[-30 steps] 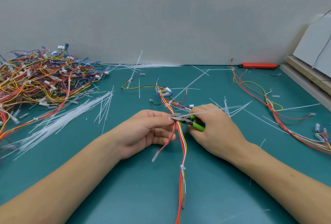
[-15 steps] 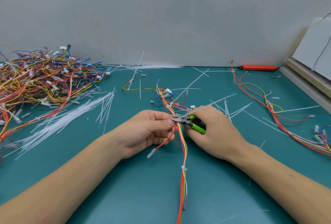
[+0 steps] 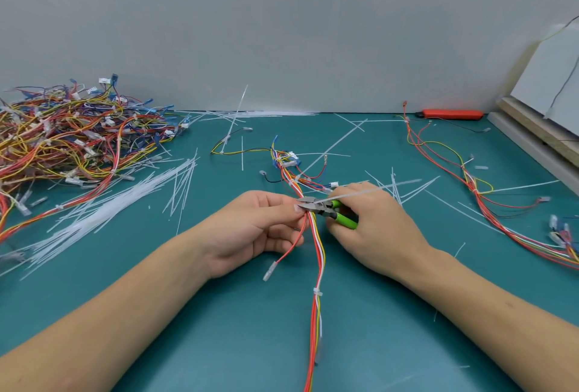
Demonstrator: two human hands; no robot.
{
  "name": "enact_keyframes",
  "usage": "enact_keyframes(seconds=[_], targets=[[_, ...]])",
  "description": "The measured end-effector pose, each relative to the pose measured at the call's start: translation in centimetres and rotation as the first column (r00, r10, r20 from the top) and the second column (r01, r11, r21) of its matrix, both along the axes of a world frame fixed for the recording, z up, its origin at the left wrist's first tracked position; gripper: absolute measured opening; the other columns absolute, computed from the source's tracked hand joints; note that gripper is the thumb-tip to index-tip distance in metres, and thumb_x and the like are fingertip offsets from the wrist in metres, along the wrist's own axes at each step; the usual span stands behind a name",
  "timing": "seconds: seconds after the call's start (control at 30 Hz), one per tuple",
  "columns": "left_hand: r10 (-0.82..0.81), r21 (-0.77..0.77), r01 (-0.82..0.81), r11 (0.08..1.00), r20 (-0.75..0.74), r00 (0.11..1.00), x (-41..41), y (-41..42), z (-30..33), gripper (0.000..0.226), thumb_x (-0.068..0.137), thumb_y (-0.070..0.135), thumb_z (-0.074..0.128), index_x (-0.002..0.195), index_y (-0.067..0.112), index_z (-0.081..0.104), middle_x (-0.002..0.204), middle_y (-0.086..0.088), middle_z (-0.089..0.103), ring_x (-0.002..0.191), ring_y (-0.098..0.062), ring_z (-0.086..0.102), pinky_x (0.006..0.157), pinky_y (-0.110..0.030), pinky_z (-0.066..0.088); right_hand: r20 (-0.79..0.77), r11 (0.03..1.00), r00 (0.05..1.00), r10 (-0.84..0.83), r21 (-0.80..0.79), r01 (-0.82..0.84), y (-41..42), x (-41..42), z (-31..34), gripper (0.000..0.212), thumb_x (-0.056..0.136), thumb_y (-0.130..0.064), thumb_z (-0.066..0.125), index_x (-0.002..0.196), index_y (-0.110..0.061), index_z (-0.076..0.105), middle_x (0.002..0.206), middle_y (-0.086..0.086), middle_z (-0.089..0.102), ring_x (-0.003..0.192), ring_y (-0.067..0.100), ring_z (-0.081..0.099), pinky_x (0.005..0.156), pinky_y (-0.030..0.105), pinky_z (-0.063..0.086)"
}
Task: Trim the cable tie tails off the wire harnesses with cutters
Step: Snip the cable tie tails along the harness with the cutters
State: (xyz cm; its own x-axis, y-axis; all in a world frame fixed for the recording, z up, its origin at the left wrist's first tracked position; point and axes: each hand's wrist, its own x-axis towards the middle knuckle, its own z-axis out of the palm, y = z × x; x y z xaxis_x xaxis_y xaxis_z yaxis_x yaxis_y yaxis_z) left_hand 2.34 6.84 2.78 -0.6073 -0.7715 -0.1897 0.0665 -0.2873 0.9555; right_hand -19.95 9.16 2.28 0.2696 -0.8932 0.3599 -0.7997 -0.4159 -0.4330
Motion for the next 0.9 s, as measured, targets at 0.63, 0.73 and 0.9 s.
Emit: enact_keyframes(seconds=[0.63, 0.73, 0.9], targets=[[0.004, -0.005, -0.004, 1.0, -0.01, 1.0, -0.25, 0.24, 0.17, 0.012, 0.093, 0.02, 0.068, 0.086, 0.011, 0.07, 0.08, -0.006, 0.066, 0.061, -0.012, 0.063, 0.058, -0.021, 0.054, 0.0, 0.998, 1.0, -0.008, -0.067, 0.008, -0.2, -0.5, -1.03, 0.026, 0.084, -0.026, 0.069, 0.109, -0.018, 0.073, 0.096, -0.007, 0.07, 0.095, 0.019, 0.052, 0.087, 0.028, 0.042], [0.002, -0.009, -0.002, 1.0, -0.007, 1.0, -0.3, 0.17, 0.13, 0.013, 0.093, 0.021, 0.067, 0.085, 0.011, 0.071, 0.081, -0.006, 0.066, 0.061, -0.012, 0.063, 0.059, -0.021, 0.054, -0.006, 0.997, 1.0, -0.007, -0.076, 0.007, -0.21, -0.5, -1.06, 0.025, 0.085, -0.021, 0.072, 0.109, -0.018, 0.073, 0.094, -0.006, 0.069, 0.093, 0.02, 0.051, 0.086, 0.029, 0.041], [-0.005, -0.017, 0.005, 1.0, -0.005, 1.0, -0.26, 0.11, 0.07, 0.013, 0.093, 0.02, 0.067, 0.086, 0.01, 0.068, 0.08, -0.007, 0.065, 0.062, -0.012, 0.062, 0.06, -0.021, 0.054, -0.005, 0.999, 1.0, -0.014, -0.047, 0.014, -0.05, -0.28, -0.76, 0.022, 0.084, -0.023, 0.066, 0.104, -0.02, 0.073, 0.086, -0.008, 0.065, 0.088, 0.021, 0.048, 0.082, 0.03, 0.04]])
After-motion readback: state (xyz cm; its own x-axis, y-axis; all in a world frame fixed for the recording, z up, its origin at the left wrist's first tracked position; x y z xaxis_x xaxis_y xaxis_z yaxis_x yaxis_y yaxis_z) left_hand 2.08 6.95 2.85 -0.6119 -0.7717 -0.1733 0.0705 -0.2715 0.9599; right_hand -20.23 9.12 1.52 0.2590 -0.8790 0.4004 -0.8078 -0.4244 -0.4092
